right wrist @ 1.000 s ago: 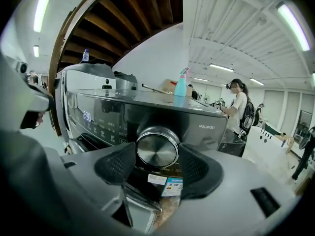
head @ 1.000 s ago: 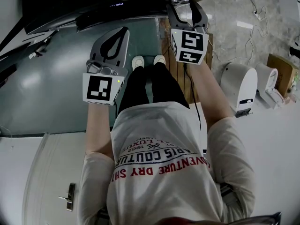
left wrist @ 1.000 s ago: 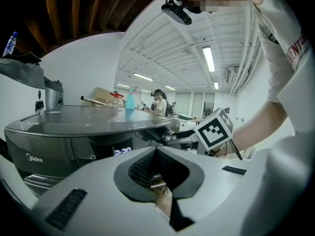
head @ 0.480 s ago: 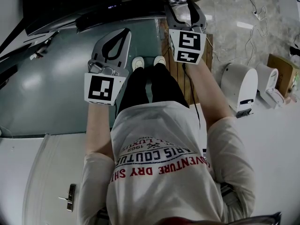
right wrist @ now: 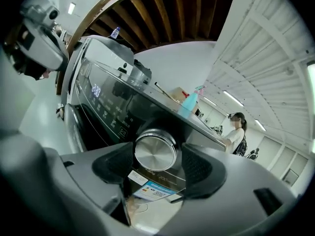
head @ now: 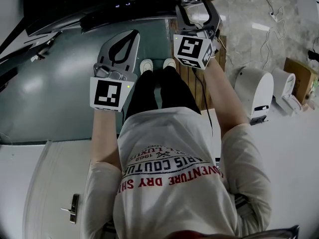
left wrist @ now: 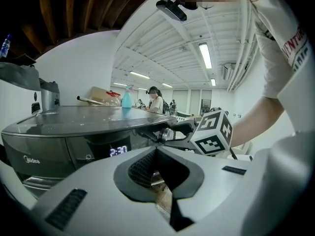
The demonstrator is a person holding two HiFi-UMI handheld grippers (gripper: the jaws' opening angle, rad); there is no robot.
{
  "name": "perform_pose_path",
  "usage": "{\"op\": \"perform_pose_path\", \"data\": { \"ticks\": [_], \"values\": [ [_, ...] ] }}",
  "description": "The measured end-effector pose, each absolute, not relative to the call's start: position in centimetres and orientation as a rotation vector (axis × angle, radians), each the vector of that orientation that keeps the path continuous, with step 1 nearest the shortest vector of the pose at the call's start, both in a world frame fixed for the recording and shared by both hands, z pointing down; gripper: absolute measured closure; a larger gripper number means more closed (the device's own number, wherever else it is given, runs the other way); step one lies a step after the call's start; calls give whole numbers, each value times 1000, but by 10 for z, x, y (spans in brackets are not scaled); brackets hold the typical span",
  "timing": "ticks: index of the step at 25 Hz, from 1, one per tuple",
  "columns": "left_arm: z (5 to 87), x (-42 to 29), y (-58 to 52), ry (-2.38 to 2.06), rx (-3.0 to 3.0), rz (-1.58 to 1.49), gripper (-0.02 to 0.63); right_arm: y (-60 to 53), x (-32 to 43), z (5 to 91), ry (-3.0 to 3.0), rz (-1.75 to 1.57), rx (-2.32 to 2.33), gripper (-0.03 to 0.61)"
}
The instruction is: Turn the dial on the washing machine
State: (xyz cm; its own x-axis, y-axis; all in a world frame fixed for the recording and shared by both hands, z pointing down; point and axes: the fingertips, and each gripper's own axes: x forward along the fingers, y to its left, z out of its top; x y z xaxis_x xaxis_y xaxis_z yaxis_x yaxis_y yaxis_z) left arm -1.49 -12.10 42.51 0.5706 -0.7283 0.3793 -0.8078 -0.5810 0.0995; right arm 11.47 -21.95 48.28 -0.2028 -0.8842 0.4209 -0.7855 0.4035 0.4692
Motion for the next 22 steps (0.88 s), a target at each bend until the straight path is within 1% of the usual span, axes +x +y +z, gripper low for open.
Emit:
{"op": "perform_pose_path", "data": {
  "ticks": [1, 3, 7, 19, 22],
  "values": [
    [426, -15, -121, -1273, 2541, 436, 598, -219, 114, 483, -2026, -193, 1413, 255],
    [427, -15, -120, -1272, 2540, 438, 598, -217, 113, 484, -2027, -185, 1410, 290],
    [426, -15, -120, -1274, 2543, 441, 598, -217, 114, 483, -2042, -124, 1429, 291],
    [423, -18, -124, -1289, 2543, 422, 598, -219, 121, 481, -2163, 245, 1534, 295],
    [424, -18, -123, -1291, 2538, 427, 598, -218, 123, 482, -2157, 270, 1557, 295]
  ]
}}
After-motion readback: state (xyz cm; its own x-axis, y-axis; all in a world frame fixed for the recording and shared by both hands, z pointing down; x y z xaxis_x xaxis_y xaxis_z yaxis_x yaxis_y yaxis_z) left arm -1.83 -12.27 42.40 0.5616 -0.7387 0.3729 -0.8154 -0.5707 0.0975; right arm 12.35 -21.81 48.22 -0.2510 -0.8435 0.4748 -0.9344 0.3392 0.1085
